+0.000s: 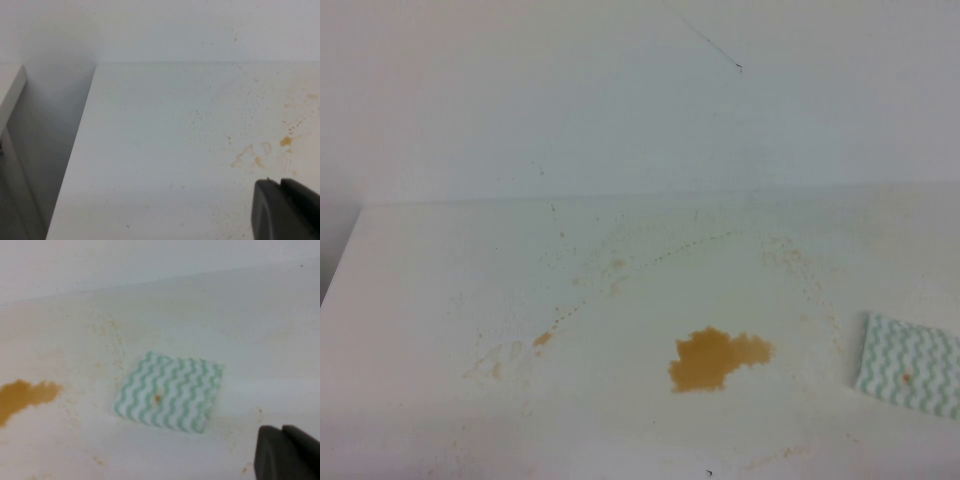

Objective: Wipe the table

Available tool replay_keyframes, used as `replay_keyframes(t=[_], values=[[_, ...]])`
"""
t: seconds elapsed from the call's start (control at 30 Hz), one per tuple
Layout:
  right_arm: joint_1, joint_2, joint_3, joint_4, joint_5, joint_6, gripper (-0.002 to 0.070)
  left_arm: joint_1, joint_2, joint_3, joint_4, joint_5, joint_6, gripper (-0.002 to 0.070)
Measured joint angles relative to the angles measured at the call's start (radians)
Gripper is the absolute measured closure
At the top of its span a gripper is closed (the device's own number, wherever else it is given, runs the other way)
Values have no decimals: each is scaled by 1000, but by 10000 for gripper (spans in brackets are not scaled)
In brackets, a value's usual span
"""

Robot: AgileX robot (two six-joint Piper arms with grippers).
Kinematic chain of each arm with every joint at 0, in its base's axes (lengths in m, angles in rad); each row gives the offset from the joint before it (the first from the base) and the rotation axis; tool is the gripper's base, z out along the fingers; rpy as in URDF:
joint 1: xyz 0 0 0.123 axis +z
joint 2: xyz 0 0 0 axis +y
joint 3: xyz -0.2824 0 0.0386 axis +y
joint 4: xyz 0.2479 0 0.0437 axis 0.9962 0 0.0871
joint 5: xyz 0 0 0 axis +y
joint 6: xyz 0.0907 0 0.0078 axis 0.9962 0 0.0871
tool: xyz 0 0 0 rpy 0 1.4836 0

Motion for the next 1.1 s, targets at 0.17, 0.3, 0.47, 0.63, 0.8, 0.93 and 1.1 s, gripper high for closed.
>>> replay_keyframes(t=[0.17,0.3,0.47,0.63,0.8,0.93,1.1], values=[[0,0,0,384,-63,28,678,0,0,0,0,-1,0,679],[0,0,0,803,-118,32,678,0,0,0,0,-1,0,678],[0,0,0,918,-180,-151,678,0,0,0,0,-1,0,679],[0,0,0,960,-189,-207,678,0,0,0,0,-1,0,679],[0,22,-74,867,-127,-277,678,0,0,0,0,-1,0,679],[0,212,-275,636,-34,-247,677,0,0,0,0,-1,0,678],[0,559,-547,426,160,-206,677,0,0,0,0,-1,0,679]])
